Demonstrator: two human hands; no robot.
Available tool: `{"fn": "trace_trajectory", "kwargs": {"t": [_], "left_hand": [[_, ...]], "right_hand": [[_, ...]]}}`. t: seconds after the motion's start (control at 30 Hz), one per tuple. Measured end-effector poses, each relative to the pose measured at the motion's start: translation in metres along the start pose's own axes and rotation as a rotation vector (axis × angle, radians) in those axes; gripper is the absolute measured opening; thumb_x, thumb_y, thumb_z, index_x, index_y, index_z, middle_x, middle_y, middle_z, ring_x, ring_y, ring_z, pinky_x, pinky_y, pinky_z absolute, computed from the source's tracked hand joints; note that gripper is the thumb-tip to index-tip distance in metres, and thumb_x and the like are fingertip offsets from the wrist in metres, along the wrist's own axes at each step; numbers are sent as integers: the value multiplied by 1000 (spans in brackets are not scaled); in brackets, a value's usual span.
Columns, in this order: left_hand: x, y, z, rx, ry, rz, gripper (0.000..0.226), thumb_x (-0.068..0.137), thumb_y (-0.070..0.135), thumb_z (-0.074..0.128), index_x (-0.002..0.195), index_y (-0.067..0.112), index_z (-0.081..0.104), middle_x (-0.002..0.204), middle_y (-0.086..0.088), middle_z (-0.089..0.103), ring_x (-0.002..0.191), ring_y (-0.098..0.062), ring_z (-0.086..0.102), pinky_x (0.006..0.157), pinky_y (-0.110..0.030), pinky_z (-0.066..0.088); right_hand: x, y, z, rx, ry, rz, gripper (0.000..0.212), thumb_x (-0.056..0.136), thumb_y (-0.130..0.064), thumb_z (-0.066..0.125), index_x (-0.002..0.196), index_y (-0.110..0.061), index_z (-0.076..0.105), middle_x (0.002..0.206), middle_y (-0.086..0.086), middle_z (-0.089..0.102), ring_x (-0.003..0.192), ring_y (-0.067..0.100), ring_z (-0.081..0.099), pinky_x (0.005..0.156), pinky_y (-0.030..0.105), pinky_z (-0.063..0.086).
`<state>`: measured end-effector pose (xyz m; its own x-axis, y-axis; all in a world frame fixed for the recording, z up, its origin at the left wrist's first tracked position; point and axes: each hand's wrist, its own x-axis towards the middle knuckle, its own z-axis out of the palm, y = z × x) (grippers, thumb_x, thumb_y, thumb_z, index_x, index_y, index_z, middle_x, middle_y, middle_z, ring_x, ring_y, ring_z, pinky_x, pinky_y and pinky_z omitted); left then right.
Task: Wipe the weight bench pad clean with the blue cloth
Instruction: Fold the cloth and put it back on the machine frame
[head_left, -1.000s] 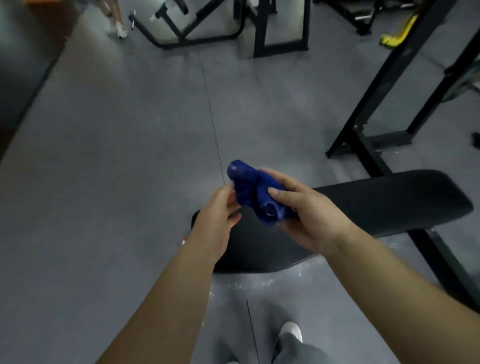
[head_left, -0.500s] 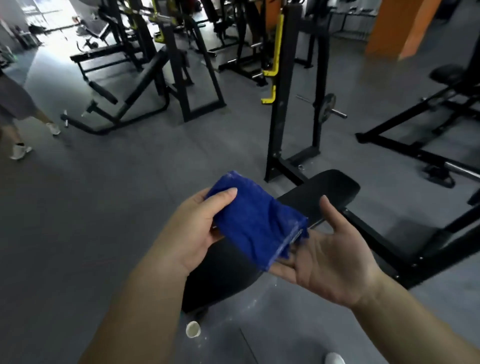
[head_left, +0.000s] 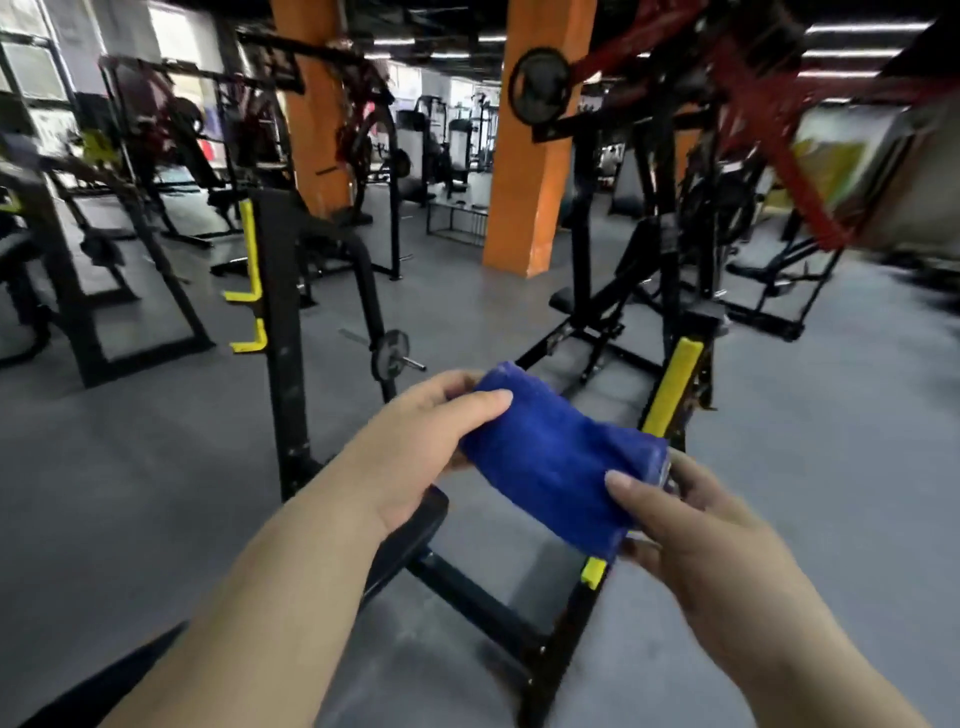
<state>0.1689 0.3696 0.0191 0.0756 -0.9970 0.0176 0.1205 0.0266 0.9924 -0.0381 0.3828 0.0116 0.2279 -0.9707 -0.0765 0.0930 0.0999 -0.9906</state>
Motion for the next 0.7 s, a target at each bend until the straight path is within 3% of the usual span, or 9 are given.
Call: {"fn": "trace_trajectory", "kwargs": {"t": [0.13, 0.23, 0.3, 0.37, 0.47, 0.6, 0.7], "left_hand": [[75, 0, 81, -19, -38, 56, 32, 90, 18, 57, 118, 33, 57, 115, -9, 66, 92, -22, 67, 68, -32, 54], [125, 8, 130, 1, -66, 95, 26, 90, 11, 51, 106, 30, 57, 120, -18, 57, 92, -28, 63, 63, -32, 56], [154, 18, 156, 40, -96, 140, 25, 93, 5, 43, 95, 22, 60, 116, -14, 56, 91, -23, 61, 59, -29, 56], [180, 30, 175, 91, -104, 156, 31, 94, 2, 38, 87, 18, 64, 112, -7, 57, 95, -19, 59, 64, -31, 59], [224, 38, 190, 60, -61, 91, 31, 93, 4, 40, 84, 16, 67, 105, -2, 56, 98, -20, 57, 77, -42, 59], [284, 37, 196, 154, -74, 171, 17, 89, 14, 52, 100, 18, 65, 112, -2, 57, 102, -17, 58, 76, -33, 58], [331, 31, 196, 218, -51, 230, 23, 87, 13, 56, 107, 22, 64, 111, 4, 57, 96, -13, 60, 79, -33, 58]], "right_hand": [[42, -52, -85, 34, 266, -210, 52, 84, -9, 65, 129, -27, 47, 95, 8, 73, 76, 18, 72, 57, 29, 58], [83, -82, -126, -65, 392, -290, 42, 89, -12, 63, 122, -33, 46, 78, 9, 71, 65, 20, 69, 66, 44, 61], [111, -95, -147, -119, 448, -303, 24, 91, -17, 62, 105, -33, 51, 82, 12, 67, 65, 22, 67, 72, 50, 59], [137, -106, -162, -131, 474, -307, 12, 92, -17, 60, 91, -28, 55, 93, 10, 66, 67, 19, 69, 63, 40, 61], [178, -117, -177, -124, 481, -274, 10, 92, -15, 58, 86, -23, 61, 105, 9, 65, 77, 21, 68, 53, 24, 56], [237, -121, -184, -101, 454, -221, 8, 89, -13, 62, 93, -20, 61, 106, 11, 65, 78, 18, 66, 55, 23, 55], [279, -117, -190, -86, 509, -206, 15, 87, -11, 64, 98, -21, 61, 111, 11, 64, 82, 19, 68, 63, 28, 58]]}}
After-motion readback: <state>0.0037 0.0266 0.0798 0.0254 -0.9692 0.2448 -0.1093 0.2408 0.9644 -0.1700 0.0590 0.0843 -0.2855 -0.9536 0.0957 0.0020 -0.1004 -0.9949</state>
